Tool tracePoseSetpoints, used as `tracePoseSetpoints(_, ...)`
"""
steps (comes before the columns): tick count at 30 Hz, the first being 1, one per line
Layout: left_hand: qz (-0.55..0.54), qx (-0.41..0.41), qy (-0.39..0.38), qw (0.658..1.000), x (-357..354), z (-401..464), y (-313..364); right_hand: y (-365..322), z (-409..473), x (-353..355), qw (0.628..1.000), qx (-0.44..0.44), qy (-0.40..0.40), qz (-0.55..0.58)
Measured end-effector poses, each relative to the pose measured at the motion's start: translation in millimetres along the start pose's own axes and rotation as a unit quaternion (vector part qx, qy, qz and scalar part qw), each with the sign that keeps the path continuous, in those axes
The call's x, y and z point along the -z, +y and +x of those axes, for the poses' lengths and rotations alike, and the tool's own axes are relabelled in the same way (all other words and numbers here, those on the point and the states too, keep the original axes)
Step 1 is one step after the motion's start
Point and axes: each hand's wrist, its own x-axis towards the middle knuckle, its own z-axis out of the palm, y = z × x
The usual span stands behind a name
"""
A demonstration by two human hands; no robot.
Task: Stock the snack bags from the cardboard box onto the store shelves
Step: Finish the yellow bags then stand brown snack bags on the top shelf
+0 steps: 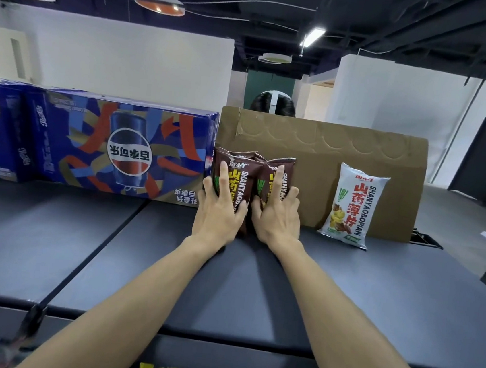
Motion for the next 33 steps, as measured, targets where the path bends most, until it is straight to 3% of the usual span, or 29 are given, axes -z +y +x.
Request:
tracePoseSetpoints(8, 0.05, -0.019, 0.0, 0.999, 11, -6, 4, 4, -33, 26, 0.999, -0.013, -0.041, 0.002)
tracePoseSetpoints(14, 0.124, -0.11, -0.04, 0.985, 40, -9, 15, 14, -53, 54, 0.996, 0.003, -0.085, 0.008)
tracePoseSetpoints(21, 0.107, -0.162, -0.09, 0.977, 65, -34, 33, 14, -83, 82, 0.993, -0.005, -0.107, -0.04)
tracePoseSetpoints(33, 0.143, -0.203, -0.124, 0.961, 77, -65, 125, 85, -142, 200, 0.989, -0.049, -0.093, -0.105)
